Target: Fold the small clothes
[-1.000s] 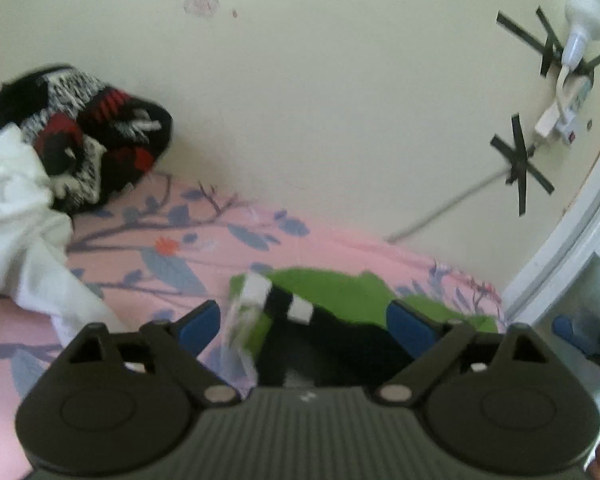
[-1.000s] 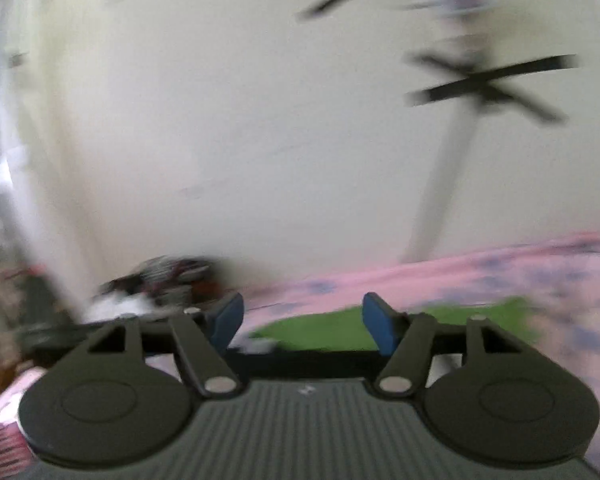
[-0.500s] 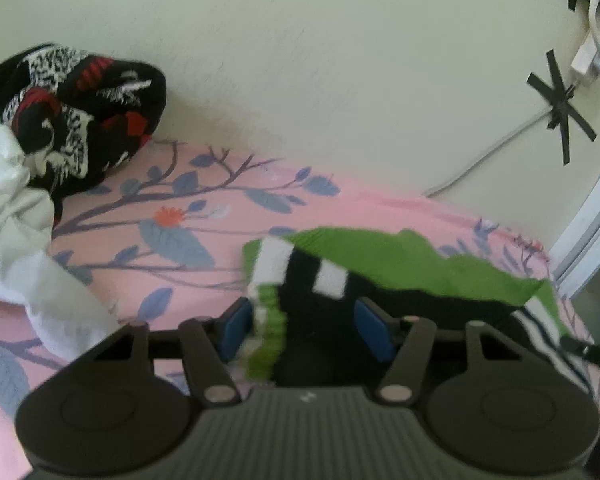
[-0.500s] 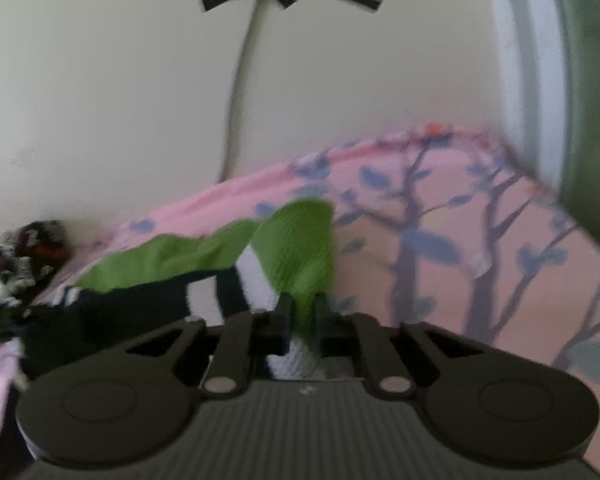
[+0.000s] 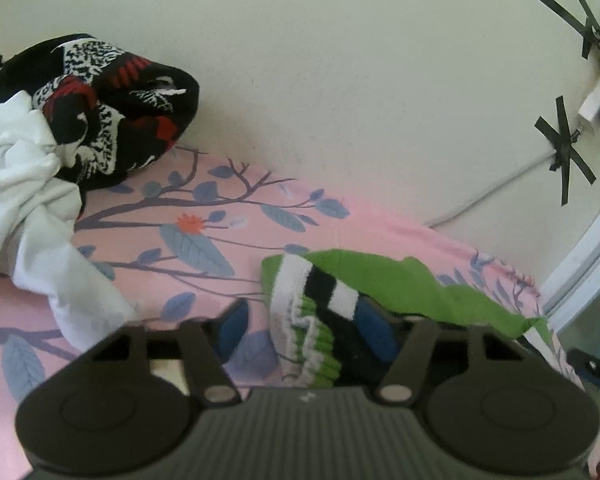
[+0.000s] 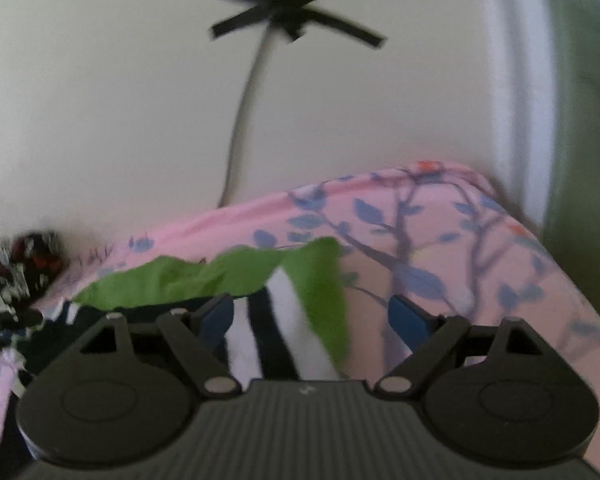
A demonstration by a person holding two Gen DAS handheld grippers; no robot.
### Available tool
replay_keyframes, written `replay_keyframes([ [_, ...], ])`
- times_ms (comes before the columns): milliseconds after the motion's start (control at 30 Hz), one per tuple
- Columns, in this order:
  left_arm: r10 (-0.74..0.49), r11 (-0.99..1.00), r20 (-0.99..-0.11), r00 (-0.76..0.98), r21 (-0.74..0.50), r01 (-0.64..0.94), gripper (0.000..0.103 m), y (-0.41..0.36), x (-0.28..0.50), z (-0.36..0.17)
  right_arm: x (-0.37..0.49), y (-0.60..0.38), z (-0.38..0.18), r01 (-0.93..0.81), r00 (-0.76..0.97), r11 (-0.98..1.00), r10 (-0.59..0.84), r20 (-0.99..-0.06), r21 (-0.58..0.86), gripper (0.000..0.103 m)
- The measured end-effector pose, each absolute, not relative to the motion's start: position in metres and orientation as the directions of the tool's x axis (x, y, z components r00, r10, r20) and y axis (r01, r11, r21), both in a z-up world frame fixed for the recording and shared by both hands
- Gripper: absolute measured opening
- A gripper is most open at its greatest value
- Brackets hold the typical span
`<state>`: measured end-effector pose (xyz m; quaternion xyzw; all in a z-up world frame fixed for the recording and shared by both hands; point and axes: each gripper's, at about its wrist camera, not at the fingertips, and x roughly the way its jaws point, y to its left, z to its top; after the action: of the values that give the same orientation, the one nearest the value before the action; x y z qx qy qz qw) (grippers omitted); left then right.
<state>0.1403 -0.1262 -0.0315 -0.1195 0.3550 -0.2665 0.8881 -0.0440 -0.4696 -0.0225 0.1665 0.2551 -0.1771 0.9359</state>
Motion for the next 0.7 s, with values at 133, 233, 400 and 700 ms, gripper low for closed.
replay_keyframes([
  [133,-0.544,0.838,-0.584,0.602,-0.341,0.427,0.023,-0.141,0.136,-0.038,0.001,-0.484,-0.042,0.447,0.75,0.866,-0.227,-0.621,0.224,0.044],
  [233,-0.537,0.839,-0.568,0.623,-0.289,0.461,0.018,-0.142,0.127,-0.035,-0.007,-0.488,-0.047,0.478,0.771,0.842,-0.268,-0.578,0.248,0.001],
  [400,-0.497,0.856,-0.594,0.633,-0.216,0.47,0.025,-0.153,0.123,-0.04,-0.016,-0.503,-0.062,0.594,0.729,0.749,-0.346,-0.591,0.295,0.003],
  [700,-0.494,0.862,-0.631,0.598,-0.265,0.433,0.062,-0.123,0.122,-0.037,-0.062,-0.463,-0.025,0.487,0.784,0.847,-0.316,-0.534,0.214,0.068],
])
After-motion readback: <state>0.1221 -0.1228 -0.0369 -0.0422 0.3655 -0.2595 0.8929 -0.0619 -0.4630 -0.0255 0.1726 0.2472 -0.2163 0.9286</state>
